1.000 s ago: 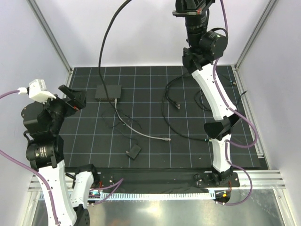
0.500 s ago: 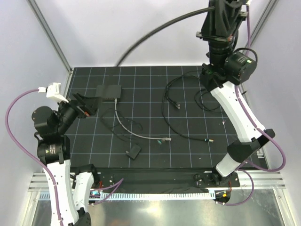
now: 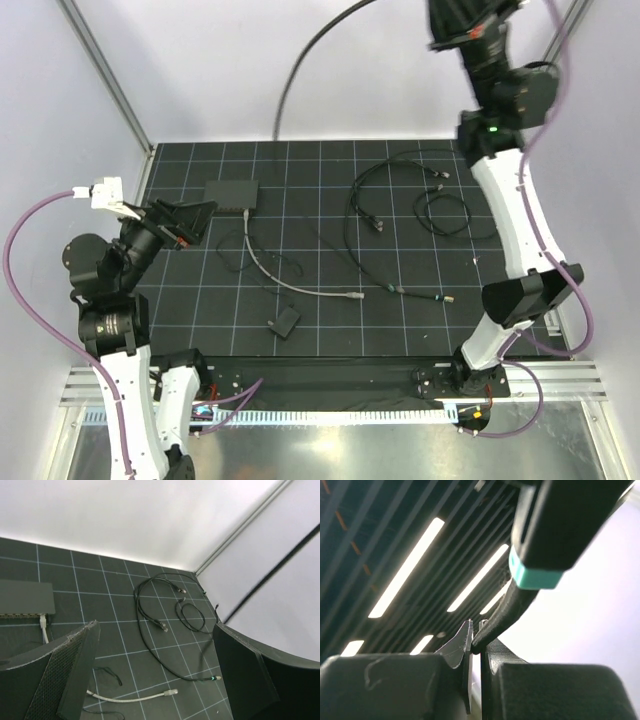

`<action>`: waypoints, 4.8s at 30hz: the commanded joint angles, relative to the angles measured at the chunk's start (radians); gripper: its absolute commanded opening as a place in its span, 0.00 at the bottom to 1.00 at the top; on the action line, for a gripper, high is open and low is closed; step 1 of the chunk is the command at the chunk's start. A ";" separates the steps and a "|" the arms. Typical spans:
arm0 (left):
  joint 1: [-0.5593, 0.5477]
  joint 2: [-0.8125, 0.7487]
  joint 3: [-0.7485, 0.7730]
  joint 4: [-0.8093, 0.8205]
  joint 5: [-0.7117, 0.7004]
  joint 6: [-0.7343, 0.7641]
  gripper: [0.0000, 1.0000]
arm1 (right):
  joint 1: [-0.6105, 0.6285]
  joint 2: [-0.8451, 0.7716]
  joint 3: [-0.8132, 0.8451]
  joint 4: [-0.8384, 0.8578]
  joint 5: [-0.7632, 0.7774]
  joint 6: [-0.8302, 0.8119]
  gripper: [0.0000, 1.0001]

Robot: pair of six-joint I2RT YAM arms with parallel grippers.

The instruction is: Pull the plug from the switch port

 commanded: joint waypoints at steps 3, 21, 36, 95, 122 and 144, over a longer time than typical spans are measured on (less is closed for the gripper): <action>0.001 0.017 0.002 -0.033 -0.022 0.022 1.00 | -0.206 -0.080 0.075 -0.118 -0.102 -0.081 0.01; 0.002 0.089 -0.012 -0.067 -0.079 0.055 1.00 | -0.348 0.207 -0.259 -0.290 -0.024 -0.432 0.01; 0.001 0.328 0.013 -0.125 -0.253 0.012 0.94 | -0.414 0.507 -0.204 -0.638 0.197 -0.784 0.11; -0.128 1.420 0.406 0.231 -0.315 -0.055 0.78 | 0.401 0.909 0.001 -0.546 0.044 -1.117 0.37; -0.131 1.447 0.407 0.123 -0.304 -0.067 0.73 | 0.386 1.007 -0.014 -0.460 0.064 -0.921 0.06; -0.155 1.466 0.384 0.131 -0.277 -0.121 0.70 | 0.425 0.934 -0.122 -0.724 -0.084 -1.027 0.01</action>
